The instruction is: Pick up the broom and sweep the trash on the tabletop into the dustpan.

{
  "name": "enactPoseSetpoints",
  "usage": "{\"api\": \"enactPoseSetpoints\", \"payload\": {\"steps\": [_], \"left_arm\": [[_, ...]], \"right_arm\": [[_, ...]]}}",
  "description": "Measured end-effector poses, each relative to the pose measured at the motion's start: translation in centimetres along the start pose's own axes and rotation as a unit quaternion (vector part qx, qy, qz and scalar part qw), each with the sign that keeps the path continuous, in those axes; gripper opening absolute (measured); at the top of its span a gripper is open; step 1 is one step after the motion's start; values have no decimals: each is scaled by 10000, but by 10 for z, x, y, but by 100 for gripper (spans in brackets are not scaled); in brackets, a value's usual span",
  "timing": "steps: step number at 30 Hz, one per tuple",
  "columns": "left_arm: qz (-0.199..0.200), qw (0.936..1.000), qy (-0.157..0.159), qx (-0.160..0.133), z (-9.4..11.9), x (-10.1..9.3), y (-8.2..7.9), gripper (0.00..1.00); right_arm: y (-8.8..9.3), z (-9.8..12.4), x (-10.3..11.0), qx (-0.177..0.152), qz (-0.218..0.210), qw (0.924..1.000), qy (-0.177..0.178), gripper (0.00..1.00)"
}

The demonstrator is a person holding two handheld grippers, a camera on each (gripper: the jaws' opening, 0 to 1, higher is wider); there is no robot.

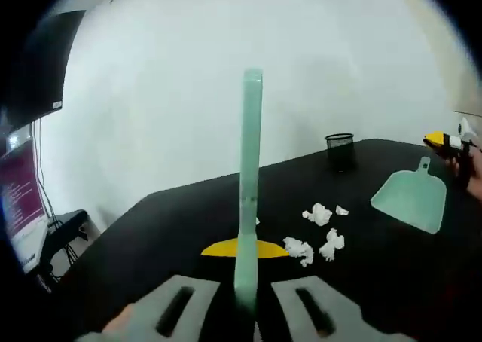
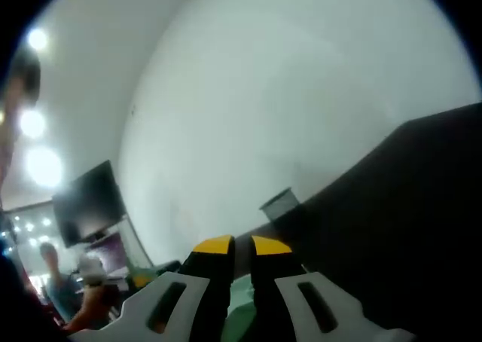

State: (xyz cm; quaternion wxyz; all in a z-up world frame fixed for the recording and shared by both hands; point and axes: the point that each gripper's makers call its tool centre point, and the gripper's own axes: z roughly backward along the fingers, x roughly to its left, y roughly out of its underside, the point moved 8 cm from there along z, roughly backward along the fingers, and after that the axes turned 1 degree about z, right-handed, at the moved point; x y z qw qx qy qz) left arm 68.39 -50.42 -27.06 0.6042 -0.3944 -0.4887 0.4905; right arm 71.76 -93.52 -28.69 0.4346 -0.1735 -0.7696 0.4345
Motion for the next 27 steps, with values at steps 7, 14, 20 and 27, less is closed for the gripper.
{"api": "enactPoseSetpoints", "payload": {"steps": [7, 14, 20, 27], "left_arm": [[446, 9982, 338, -206, -19, -32, -12, 0], [198, 9960, 803, -339, -29, -78, -23, 0], [325, 9923, 1009, -641, -19, -62, -37, 0], [493, 9865, 832, -1319, 13, 0, -60, 0]], "right_arm": [[0, 0, -1, 6, -6, 10000, -11, 11], [-1, 1, -1, -33, 79, 9999, 91, 11], [-2, 1, -10, 63, -209, 9985, 497, 22], [0, 7, -30, 794, -1057, 9826, 1306, 26]]}}
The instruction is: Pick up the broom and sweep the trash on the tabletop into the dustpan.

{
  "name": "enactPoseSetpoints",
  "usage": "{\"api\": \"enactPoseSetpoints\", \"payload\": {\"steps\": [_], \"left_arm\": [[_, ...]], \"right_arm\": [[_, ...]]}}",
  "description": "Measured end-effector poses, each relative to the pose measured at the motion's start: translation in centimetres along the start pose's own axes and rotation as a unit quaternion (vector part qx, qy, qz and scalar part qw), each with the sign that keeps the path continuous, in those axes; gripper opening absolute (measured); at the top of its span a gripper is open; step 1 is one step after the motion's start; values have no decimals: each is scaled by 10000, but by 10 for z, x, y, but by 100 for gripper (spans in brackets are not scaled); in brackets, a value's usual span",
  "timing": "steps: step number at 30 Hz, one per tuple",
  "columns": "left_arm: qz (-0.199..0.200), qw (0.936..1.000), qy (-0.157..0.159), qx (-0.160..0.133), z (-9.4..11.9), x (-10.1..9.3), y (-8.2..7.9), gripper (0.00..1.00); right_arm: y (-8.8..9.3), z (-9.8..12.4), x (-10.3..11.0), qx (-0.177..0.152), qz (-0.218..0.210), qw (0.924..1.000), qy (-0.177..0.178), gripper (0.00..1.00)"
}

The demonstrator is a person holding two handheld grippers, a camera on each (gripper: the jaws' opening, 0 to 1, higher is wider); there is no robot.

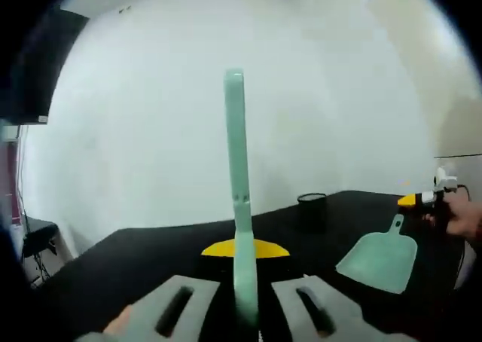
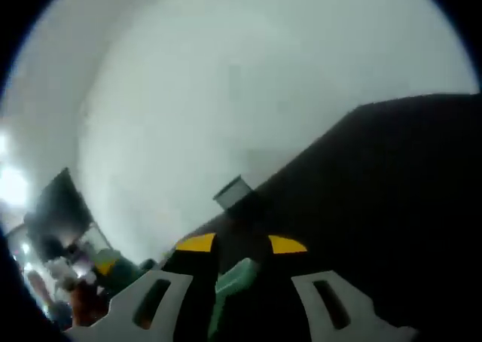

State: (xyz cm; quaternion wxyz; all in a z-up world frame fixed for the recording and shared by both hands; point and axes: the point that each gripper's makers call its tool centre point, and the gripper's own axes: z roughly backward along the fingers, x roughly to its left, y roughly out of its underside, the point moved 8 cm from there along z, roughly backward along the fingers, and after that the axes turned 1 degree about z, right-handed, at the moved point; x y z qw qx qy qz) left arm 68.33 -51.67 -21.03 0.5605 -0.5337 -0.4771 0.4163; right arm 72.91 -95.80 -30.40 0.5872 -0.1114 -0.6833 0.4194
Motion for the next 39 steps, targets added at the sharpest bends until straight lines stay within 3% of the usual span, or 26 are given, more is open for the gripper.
{"api": "enactPoseSetpoints", "payload": {"steps": [3, 5, 9, 11, 12, 13, 14, 15, 17, 20, 25, 28, 31, 36, 39], "left_arm": [[-8, 9999, -112, -120, 15, 18, -4, 0], [-38, 9998, -148, -142, 21, 22, -2, 0], [-22, 9999, -101, -105, 23, 21, 10, 0], [24, 10000, -51, -6, 20, 20, 20, 0], [44, 10000, -27, 70, 19, 21, 24, 0], [108, 9998, 13, 159, 19, 22, 28, 0], [174, 9996, 40, 198, 20, 23, 31, 0], [231, 9994, 54, 235, 22, 26, 33, 0], [271, 9992, 42, 278, 25, 30, 35, 0], [446, 9980, 0, 453, 33, 37, 41, 0], [561, 9968, -39, 572, 38, 37, 43, 0], [756, 9951, -112, 627, 39, 35, 44, 0], [962, 9923, 21, 784, 38, 21, 43, 0], [808, 9920, -160, 957, 31, 0, 51, 0], [738, 9912, -335, 1048, 17, -9, 64, 0]], "right_arm": [[10, -4, -2, 514, -813, 9952, -177, 27], [21, -9, -1, 848, -1530, 9843, -231, 30], [28, -16, 4, 1013, -1859, 9772, -127, 31], [34, -23, 3, 1048, -1810, 9779, 0, 28], [36, -24, 3, 1107, -1646, 9801, 90, 26], [36, -26, 5, 1087, -1724, 9790, 71, 22], [39, -28, 8, 1147, -2009, 9729, -10, 19], [40, -32, 5, 1185, -1997, 9727, 14, 15], [43, -36, 10, 956, -2459, 9646, 15, 13], [40, -41, 14, 451, -2398, 9698, 20, 12], [31, -52, 10, -292, -2342, 9717, 96, 12], [30, -63, 8, -357, -2250, 9736, 119, 12], [31, -71, 7, -262, -2098, 9773, 98, 12], [34, -70, 10, -288, -1946, 9803, 152, 12], [33, -71, 9, -350, -1906, 9809, 185, 13]]}}
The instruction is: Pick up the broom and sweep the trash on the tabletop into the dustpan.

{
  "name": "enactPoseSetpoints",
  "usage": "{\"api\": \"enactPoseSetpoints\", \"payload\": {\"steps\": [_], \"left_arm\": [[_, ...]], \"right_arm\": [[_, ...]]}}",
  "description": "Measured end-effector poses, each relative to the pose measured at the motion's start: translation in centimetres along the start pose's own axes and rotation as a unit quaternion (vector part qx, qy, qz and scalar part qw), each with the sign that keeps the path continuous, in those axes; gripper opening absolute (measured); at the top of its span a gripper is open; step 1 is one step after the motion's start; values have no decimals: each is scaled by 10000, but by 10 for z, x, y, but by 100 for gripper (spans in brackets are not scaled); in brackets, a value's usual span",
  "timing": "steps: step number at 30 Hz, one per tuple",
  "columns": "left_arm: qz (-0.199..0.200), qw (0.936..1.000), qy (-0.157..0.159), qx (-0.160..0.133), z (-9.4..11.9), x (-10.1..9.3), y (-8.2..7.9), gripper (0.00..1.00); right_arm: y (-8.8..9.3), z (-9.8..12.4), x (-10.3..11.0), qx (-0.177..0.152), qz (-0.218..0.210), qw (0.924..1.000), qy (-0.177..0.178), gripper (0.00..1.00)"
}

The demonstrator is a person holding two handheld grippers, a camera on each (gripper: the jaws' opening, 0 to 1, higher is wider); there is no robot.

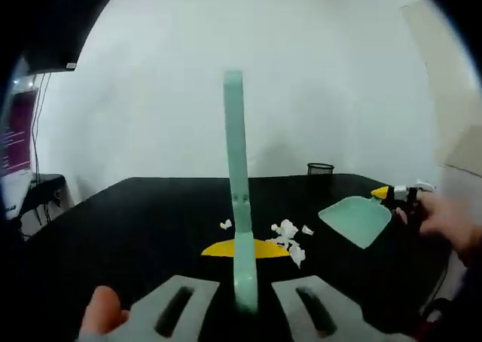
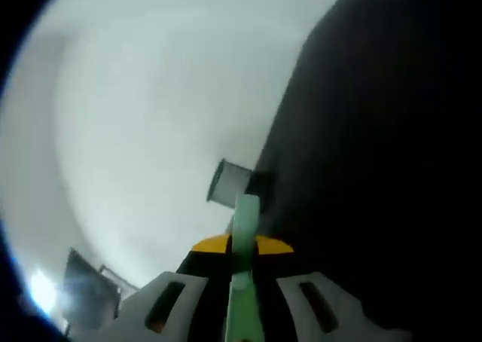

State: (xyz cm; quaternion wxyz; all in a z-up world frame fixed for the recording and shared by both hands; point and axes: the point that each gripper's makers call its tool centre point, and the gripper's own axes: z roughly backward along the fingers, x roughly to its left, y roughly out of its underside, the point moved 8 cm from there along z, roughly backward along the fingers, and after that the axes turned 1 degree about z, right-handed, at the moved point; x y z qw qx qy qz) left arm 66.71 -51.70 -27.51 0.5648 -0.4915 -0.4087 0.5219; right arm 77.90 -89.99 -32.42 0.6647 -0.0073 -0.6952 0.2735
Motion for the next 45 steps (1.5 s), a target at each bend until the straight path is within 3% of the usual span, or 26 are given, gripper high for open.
{"api": "enactPoseSetpoints", "payload": {"steps": [1, 2, 4, 13, 16, 28, 31, 34, 42, 45], "left_arm": [[8, 10000, -16, 10, -5, -3, 4, 0], [-13, 9998, -20, -199, -8, -7, 3, 0], [-155, 9995, -251, -114, -11, -12, 3, 0], [-205, 9993, -310, -2, -42, -28, -2, 0], [-395, 9987, -308, 85, -47, -38, -2, 0], [-1132, 9933, -237, -28, -70, -78, -7, 0], [-1162, 9931, -136, -71, -77, -89, -9, 0], [-1137, 9931, 145, -243, -84, -108, -15, 0], [-1116, 9894, 858, -365, -100, -156, -20, 0], [-1009, 9892, 975, -429, -97, -160, -26, 0]], "right_arm": [[0, 0, 0, -15, 2, 10000, -11, 13], [-1, 0, 0, -28, 3, 10000, -24, 13], [2, 1, 2, -45, 5, 10000, -50, 13], [1, 4, 3, -69, -15, 9998, -180, 13], [1, 4, 4, -80, -12, 9998, -207, 13], [0, 3, 2, -98, 32, 9996, -244, 13], [0, 2, 1, -98, 53, 9997, -231, 13], [1, 2, 1, -99, 79, 9997, -213, 13], [1, 1, 1, -99, 121, 9997, -213, 13], [1, 1, 0, -100, 131, 9996, -209, 13]]}}
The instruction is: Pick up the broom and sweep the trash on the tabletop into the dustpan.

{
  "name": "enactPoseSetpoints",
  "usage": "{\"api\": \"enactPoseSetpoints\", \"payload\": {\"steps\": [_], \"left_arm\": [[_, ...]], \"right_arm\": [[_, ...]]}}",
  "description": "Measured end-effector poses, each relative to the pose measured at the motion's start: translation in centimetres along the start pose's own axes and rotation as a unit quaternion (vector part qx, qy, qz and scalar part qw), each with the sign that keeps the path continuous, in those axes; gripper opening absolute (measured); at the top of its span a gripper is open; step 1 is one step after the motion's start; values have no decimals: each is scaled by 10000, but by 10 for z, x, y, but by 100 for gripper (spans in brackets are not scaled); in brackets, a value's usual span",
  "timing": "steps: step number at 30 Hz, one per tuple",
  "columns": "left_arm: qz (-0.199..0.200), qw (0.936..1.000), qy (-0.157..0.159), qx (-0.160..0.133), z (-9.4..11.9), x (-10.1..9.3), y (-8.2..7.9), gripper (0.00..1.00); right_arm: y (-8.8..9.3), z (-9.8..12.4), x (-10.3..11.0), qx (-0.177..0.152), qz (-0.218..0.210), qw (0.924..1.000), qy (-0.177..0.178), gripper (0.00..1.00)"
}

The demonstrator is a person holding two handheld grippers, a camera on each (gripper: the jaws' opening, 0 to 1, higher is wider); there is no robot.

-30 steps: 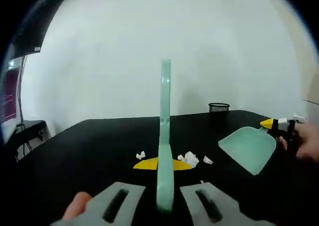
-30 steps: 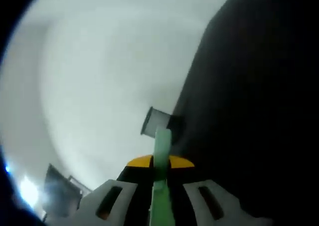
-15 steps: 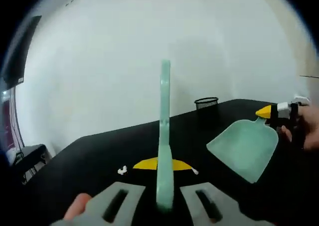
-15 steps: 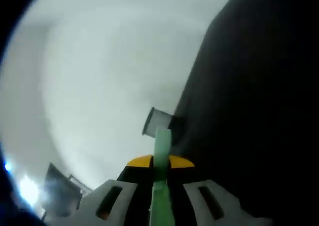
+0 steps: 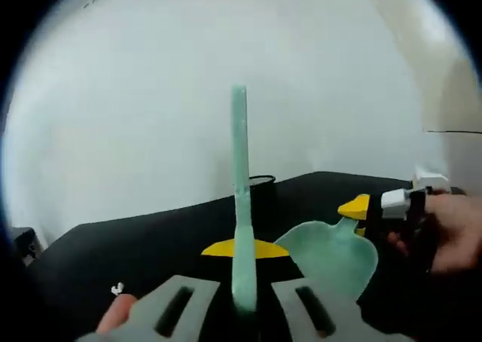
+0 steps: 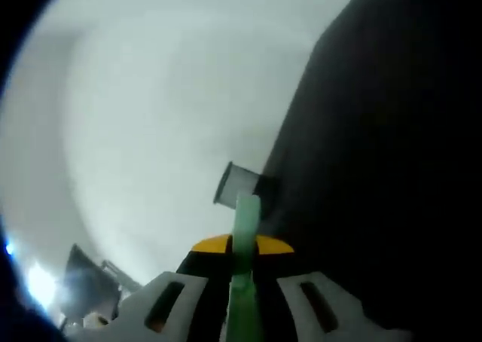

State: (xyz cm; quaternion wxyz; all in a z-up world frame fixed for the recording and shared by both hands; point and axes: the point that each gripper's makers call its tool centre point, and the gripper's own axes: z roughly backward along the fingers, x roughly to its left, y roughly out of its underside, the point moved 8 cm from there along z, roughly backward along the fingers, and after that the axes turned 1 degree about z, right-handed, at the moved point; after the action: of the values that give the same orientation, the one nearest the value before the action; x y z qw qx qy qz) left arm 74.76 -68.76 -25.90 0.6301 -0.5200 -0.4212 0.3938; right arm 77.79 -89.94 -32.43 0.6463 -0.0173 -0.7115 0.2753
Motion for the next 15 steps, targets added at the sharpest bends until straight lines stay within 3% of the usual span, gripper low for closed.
{"api": "enactPoseSetpoints", "payload": {"steps": [2, 3, 7, 9, 11, 15], "left_arm": [[-28, 9999, -8, -114, 7, 8, -6, 0], [149, 9996, 11, -260, 11, 16, -10, 0], [627, 9951, -235, -728, 37, 70, -25, 0], [872, 9929, -243, -775, 45, 96, -28, 0], [760, 9926, -459, -832, 51, 126, -25, 0], [447, 9937, -788, -655, 47, 175, -3, 0]], "right_arm": [[0, 0, 0, -2, 3, 10000, -5, 13], [0, 0, 0, -4, -5, 10000, -13, 13], [1, 0, 0, -9, 17, 10000, -28, 13], [1, 0, 0, -18, 31, 10000, -33, 13], [1, 0, 0, -23, 39, 10000, -36, 13], [0, 1, 0, -31, 21, 10000, -63, 13]]}}
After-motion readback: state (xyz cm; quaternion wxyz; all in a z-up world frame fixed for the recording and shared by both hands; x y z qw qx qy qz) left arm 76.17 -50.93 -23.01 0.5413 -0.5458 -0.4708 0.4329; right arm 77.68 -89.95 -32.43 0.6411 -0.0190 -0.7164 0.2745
